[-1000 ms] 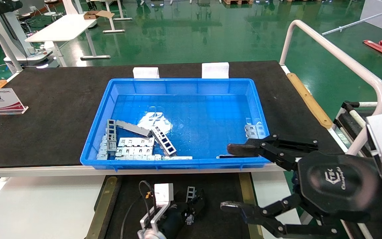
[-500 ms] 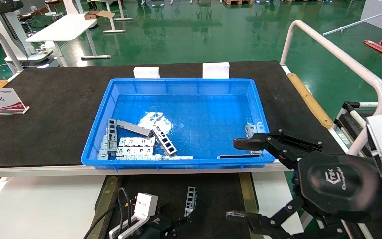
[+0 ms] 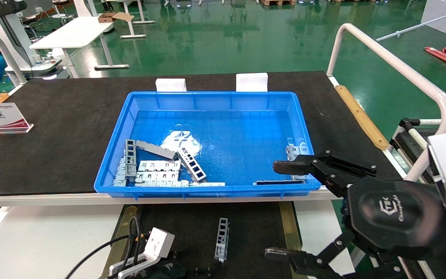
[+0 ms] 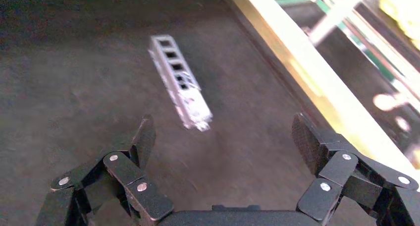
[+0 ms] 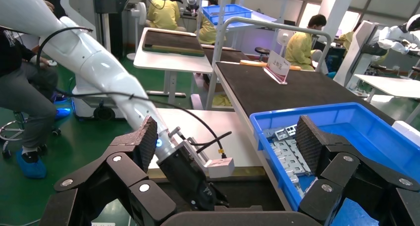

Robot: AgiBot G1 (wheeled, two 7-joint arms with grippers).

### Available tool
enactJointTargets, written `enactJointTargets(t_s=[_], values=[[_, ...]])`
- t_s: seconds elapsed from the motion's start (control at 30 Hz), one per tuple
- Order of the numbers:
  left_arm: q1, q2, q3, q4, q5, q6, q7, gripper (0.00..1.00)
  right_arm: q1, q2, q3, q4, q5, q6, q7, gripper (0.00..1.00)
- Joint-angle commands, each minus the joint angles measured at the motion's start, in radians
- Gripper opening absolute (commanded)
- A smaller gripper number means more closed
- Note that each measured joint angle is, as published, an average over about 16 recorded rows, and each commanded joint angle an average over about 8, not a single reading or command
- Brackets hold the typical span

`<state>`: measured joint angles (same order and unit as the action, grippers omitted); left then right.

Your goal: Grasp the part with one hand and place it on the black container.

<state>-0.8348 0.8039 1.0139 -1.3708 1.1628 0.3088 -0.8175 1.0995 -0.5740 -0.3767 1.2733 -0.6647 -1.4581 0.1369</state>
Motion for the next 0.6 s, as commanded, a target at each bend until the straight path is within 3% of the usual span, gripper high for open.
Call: enactJointTargets(t_s=[0.03,0.2,0.37,0.6], values=[[-0.002,-0.018,-0.038,0.0,-0.04,0.09,0.032,1.0,0.0,0.0,0.0,0.0,0.0,0.0,0.0,1.0],[0.059,-0.064,-0.184,0.006,-0.234,0.303,0.251,1.0,0.0,0.0,0.0,0.0,0.0,0.0,0.0,1.0],[0.173,-0.082,-0.321,0.01,-0.385,0.386,0.468,1.0,0.0,0.0,0.0,0.0,0.0,0.0,0.0,1.0],[0.261,-0.104,-0.404,0.012,-0.474,0.442,0.59,1.0,0.0,0.0,0.0,0.0,0.0,0.0,0.0,1.0]])
